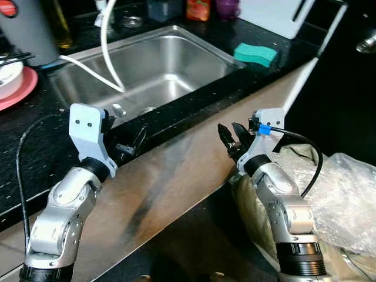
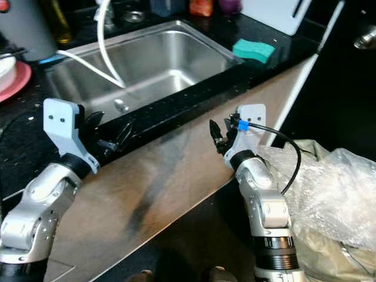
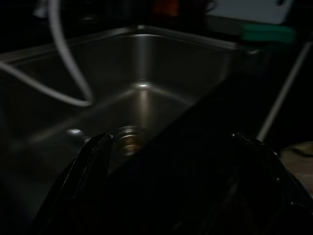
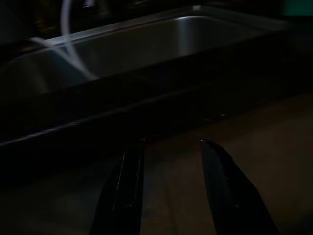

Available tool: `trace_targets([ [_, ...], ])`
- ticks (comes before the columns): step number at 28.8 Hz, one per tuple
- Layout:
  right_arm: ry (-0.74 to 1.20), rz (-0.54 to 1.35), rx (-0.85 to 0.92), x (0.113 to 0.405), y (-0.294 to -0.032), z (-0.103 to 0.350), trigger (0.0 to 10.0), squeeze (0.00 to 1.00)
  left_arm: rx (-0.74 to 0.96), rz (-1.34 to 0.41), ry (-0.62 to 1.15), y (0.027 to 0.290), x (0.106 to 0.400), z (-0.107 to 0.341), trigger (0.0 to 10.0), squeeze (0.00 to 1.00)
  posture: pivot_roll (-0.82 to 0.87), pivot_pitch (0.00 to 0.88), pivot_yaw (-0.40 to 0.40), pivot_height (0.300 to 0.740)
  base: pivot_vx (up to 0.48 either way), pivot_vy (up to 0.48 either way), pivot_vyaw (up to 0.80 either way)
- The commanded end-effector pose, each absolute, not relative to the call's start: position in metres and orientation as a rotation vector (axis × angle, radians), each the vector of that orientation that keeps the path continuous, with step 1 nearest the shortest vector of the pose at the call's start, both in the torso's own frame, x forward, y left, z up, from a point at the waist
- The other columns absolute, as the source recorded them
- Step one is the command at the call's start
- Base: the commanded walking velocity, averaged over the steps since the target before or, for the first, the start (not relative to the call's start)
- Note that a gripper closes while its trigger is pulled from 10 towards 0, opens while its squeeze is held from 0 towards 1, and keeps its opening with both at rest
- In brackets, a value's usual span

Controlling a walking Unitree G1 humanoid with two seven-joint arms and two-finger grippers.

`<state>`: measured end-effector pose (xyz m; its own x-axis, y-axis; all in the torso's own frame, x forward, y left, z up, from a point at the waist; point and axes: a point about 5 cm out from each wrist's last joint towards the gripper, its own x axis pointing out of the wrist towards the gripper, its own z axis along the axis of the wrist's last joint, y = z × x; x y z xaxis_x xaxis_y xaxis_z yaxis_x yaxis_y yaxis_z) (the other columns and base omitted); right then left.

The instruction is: Kitchen organization

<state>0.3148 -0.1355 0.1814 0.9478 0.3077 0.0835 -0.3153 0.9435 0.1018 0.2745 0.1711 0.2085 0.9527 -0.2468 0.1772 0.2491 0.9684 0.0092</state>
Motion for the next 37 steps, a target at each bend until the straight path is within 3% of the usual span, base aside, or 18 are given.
trace_targets([
  [1,-0.093,0.318,0.115,0.314,-0.136,0.185,10.0,0.0,0.015,-0.256,-0.208,0.171,0.272,0.216,10.0,0.0,0.04,0.099,-0.017,0.74,0.0,0.0,0.8],
  [12,-0.136,0.314,0.117,0.321,-0.14,0.199,10.0,0.0,0.095,-0.218,-0.256,0.176,0.276,0.239,10.0,0.0,0.04,0.103,-0.02,0.74,0.0,0.0,0.8],
  [37,-0.147,0.318,0.111,0.328,-0.141,0.205,10.0,0.0,0.111,-0.204,-0.212,0.178,0.277,0.239,10.0,0.0,0.05,0.106,-0.026,0.74,0.0,0.0,0.8],
])
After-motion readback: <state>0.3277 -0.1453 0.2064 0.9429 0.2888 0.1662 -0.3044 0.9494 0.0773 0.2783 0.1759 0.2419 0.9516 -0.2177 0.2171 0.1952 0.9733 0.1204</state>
